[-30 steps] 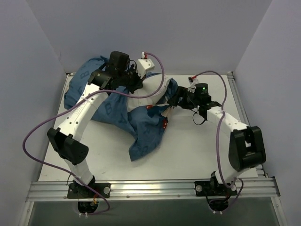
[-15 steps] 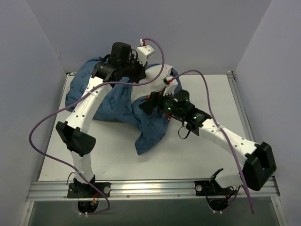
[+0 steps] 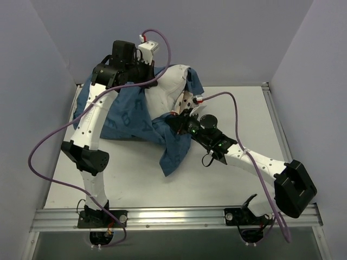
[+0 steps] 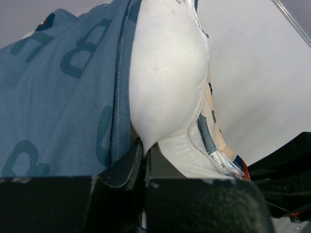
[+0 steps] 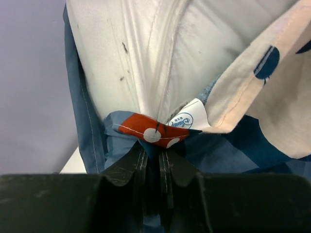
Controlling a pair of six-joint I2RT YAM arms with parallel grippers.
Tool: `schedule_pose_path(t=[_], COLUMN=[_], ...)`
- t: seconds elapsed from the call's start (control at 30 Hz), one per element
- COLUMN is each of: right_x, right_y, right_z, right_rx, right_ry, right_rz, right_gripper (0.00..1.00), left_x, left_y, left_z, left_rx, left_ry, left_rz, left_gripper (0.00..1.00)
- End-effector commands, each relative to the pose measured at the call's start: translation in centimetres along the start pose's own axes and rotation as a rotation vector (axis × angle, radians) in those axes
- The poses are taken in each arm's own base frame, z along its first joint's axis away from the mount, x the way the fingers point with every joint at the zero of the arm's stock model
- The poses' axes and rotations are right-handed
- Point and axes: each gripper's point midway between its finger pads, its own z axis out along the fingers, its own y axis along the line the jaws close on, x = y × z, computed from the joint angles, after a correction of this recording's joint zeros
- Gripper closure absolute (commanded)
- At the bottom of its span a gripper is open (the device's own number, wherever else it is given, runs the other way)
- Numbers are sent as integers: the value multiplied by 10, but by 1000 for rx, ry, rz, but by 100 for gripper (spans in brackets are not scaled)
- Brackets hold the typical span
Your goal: Remove the pillowcase from the pillow
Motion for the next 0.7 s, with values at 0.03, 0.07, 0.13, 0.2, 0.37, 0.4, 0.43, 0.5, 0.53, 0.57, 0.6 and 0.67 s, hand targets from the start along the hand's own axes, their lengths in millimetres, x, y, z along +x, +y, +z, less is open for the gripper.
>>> schedule_pose_path(t=[0.03, 0.07, 0.13, 0.2, 0.37, 0.4, 0.43, 0.5, 0.53, 0.57, 0.6, 0.67], right_x=[107, 114, 117, 119, 120, 117, 116, 105, 101, 94, 88, 63], right_y=[-41, -45, -45, -44, -42, -42, -41, -31, -25, -20, -16, -2], right_z=[-43, -46, -47, -46, -41, -39, -37, -32, -32, -30, -29, -26], right_rx=[107, 116, 117, 108, 99, 93, 90, 52, 27, 11, 0, -41], right_ry=[330, 339, 339, 340, 327, 313, 307, 276, 270, 249, 231, 160], right_rz=[44, 48, 59, 56, 43, 39, 36, 28, 21, 18, 17, -8], right_gripper=[88, 80, 72, 67, 100, 100, 100, 81, 55, 43, 33, 19], left_x=[-137, -138, -142, -143, -142, -142, -142, -140, -140, -138, -139, -140], left_y=[86, 86, 83, 82, 76, 75, 73, 70, 70, 71, 70, 71], left_z=[-106, -108, -112, -111, -111, -111, -111, -109, -109, -106, -107, -106], left_rx=[-327, -324, -310, -301, -270, -265, -258, -238, -234, -234, -233, -235], left_ry=[-529, -533, -549, -553, -550, -551, -551, -546, -545, -540, -542, -545], left_rz=[82, 79, 84, 81, 84, 86, 88, 61, 59, 52, 55, 57], left_gripper=[98, 98, 98, 98, 98, 98, 98, 98, 98, 98, 98, 98])
